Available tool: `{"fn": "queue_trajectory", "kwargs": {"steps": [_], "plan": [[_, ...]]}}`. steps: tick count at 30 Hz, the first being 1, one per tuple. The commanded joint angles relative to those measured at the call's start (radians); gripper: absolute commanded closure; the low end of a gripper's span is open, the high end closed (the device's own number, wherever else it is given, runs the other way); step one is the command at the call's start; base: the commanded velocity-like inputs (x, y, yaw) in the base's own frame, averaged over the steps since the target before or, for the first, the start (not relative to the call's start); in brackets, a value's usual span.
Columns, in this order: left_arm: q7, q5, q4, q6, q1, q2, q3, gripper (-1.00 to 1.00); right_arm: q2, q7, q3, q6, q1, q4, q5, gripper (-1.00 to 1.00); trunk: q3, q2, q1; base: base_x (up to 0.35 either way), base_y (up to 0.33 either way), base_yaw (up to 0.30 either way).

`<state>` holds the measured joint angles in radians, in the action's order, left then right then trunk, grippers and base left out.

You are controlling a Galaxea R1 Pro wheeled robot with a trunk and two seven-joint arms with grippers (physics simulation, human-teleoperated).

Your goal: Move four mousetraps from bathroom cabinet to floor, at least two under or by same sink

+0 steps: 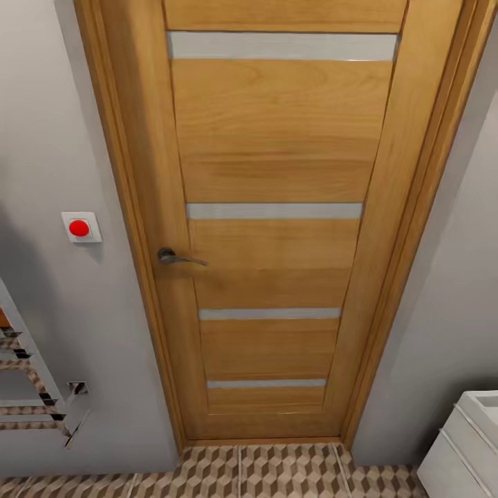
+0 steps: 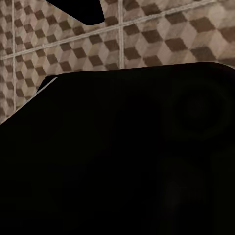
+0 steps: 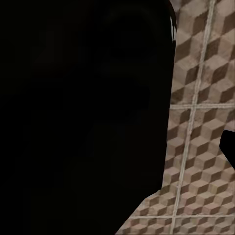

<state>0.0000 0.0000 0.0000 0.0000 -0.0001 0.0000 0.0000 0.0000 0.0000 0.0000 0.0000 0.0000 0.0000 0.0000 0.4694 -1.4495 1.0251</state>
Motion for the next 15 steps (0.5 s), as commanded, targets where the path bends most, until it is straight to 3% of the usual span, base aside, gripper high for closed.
{"fn": "queue_trajectory", "kwargs": {"steps": [1, 10, 15], "plan": [[-0.002, -0.002, -0.003, -0.006, 0.006, -0.006, 0.002, -1.00, 0.006, -0.006, 0.003, -0.006, -0.006, -0.004, 0.001, -1.00, 0.001, -0.001, 0.000, 0.000, 0.000, 0.000], [-0.002, -0.003, -0.003, -0.006, 0.057, -0.056, 0.003, -1.00, 0.056, -0.005, 0.001, -0.006, -0.055, -0.004, 0.001, -1.00, 0.001, -0.001, 0.000, 0.000, 0.000, 0.000], [-0.002, -0.002, -0.003, -0.006, 0.082, -0.077, 0.003, -1.00, 0.058, -0.005, 0.003, -0.006, -0.058, -0.004, 0.002, -1.00, 0.001, -0.001, 0.000, 0.000, 0.000, 0.000]]}}
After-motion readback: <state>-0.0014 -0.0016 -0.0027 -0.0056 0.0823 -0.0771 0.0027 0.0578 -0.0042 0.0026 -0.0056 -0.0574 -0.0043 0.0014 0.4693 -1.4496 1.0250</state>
